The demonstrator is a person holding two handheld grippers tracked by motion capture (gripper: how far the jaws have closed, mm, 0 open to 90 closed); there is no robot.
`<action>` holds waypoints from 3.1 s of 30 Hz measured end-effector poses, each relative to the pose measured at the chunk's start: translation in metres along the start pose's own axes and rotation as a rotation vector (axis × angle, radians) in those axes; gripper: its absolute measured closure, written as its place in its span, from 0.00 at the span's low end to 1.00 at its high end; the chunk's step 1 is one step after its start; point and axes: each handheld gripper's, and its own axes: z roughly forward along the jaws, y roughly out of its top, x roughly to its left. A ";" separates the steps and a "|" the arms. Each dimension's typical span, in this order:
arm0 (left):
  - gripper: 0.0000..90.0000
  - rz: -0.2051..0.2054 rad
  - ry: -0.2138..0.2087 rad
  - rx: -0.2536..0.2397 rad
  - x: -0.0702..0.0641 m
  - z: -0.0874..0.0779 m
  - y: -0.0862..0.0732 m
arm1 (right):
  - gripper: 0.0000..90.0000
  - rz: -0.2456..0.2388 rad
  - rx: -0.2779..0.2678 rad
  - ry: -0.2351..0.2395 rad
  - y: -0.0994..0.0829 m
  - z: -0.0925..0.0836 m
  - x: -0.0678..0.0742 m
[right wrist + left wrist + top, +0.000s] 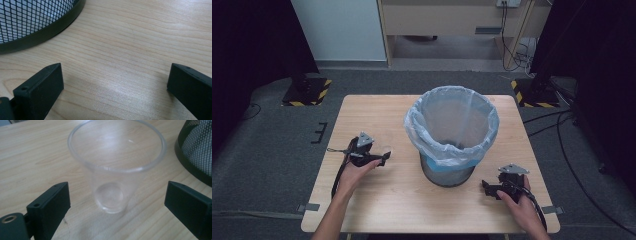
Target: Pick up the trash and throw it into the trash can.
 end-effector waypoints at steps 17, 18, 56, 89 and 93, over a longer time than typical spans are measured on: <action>0.39 -0.005 -0.023 -0.085 0.000 0.011 0.010 | 0.01 -0.001 0.000 0.001 0.000 0.000 0.000; 0.39 -0.005 -0.023 -0.085 0.000 0.011 0.010 | 0.01 -0.001 0.000 0.001 0.000 0.000 0.000; 0.41 0.116 -0.116 -0.123 -0.002 -0.048 0.035 | 0.01 0.002 0.000 0.001 0.000 0.000 0.000; 0.40 0.176 -0.128 -0.137 -0.011 -0.063 0.070 | 0.01 0.000 0.000 0.003 0.000 0.000 0.000; 0.40 0.177 -0.129 -0.144 -0.010 -0.067 0.074 | 0.01 -0.007 -0.001 0.004 0.000 0.000 0.000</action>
